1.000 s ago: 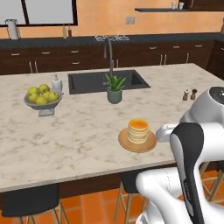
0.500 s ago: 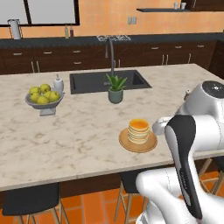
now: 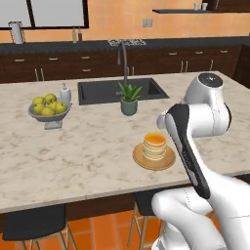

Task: Take the strawberry from the fridge and place it on top of the pancake, located on the dining counter.

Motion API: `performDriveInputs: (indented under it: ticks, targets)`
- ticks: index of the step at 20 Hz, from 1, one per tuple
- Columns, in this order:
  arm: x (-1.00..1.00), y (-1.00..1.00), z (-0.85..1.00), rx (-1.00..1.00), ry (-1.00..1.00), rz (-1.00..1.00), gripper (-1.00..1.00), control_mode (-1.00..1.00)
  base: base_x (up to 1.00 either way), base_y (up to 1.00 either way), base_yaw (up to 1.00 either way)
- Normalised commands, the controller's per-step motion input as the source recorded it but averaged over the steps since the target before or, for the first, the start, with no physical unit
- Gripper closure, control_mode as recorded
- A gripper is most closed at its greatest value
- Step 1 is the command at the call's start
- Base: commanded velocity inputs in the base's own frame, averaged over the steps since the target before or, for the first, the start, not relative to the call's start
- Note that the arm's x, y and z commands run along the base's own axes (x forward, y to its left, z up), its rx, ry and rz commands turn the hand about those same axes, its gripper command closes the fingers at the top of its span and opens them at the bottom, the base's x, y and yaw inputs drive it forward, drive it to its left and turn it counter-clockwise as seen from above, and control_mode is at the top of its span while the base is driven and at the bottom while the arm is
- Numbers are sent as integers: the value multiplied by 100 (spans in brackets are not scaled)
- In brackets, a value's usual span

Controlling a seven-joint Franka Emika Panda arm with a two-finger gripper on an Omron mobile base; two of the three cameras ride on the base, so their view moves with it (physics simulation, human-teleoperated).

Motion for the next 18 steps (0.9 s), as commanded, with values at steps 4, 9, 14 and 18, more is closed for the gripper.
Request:
performDriveInputs:
  ticks: [4,9,14,18]
  targets:
    - [100,-6,-62,-2,8,0,100,-100,0,0,0]
    - [100,-3,-83,-10,4,0,100,-100,0,0,0]
    - [87,-26,-31,-1,2,-8,100,-100,0,0,0]
    - [35,-3,-28,10,-6,0,100,-100,0,0,0]
